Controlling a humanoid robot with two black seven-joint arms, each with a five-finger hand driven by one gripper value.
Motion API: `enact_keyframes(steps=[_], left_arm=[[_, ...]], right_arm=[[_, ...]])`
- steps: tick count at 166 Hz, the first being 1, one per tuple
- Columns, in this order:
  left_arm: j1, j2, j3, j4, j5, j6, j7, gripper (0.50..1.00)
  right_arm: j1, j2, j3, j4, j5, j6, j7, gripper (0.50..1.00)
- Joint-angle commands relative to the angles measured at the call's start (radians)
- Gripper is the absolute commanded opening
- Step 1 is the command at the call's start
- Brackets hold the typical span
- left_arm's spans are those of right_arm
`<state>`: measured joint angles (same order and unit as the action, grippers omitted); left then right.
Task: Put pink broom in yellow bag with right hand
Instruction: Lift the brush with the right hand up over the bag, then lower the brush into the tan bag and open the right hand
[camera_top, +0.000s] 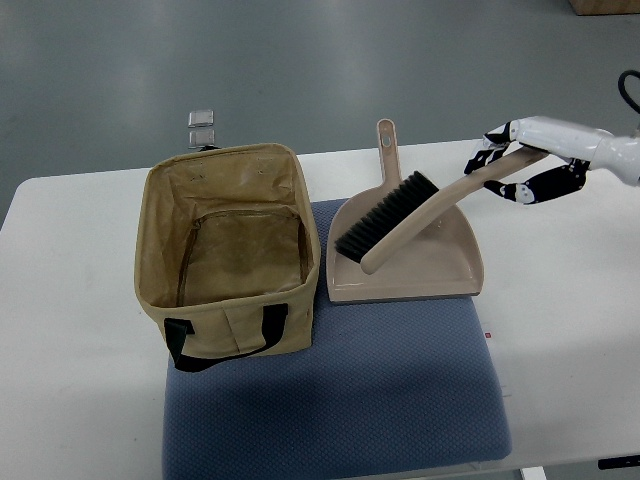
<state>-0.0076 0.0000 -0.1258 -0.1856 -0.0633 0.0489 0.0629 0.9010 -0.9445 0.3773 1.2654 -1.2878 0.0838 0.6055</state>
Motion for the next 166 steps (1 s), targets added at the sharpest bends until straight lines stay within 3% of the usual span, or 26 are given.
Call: enact_keyframes(steps=[1,18,55,83,123,166], left_arm=[[0.000,0.000,0.000,0.000,0.000,0.000,0.000,1.000],[0.000,0.000,0.000,0.000,0.000,0.000,0.000,1.000],[0.000,0.000,0.000,0.000,0.000,0.000,0.000,1.000],[0.000,0.000,0.000,0.000,0.000,0.000,0.000,1.000],[0.000,0.000,0.000,0.000,0.000,0.000,0.000,1.000],[0.000,0.000,0.000,0.000,0.000,0.000,0.000,1.000]], right_arm=[[0.036,0.007,0.071,-0.029,0.001,0.065,-0.006,0.500],[0.113,0.021,0.091,-0.066,0.001,0.114,-0.033,0.500],[0.271,0.188,0.081,-0.138,-0.018,0.200,-0.066,0.500],[0.343,0.368,0.043,-0.211,-0.064,0.202,-0.121,0.500],[0.363,0.576,-0.072,-0.330,-0.146,0.185,-0.121,0.500],[0.363,0.704,-0.118,-0.416,-0.191,0.160,-0.122,0.500]])
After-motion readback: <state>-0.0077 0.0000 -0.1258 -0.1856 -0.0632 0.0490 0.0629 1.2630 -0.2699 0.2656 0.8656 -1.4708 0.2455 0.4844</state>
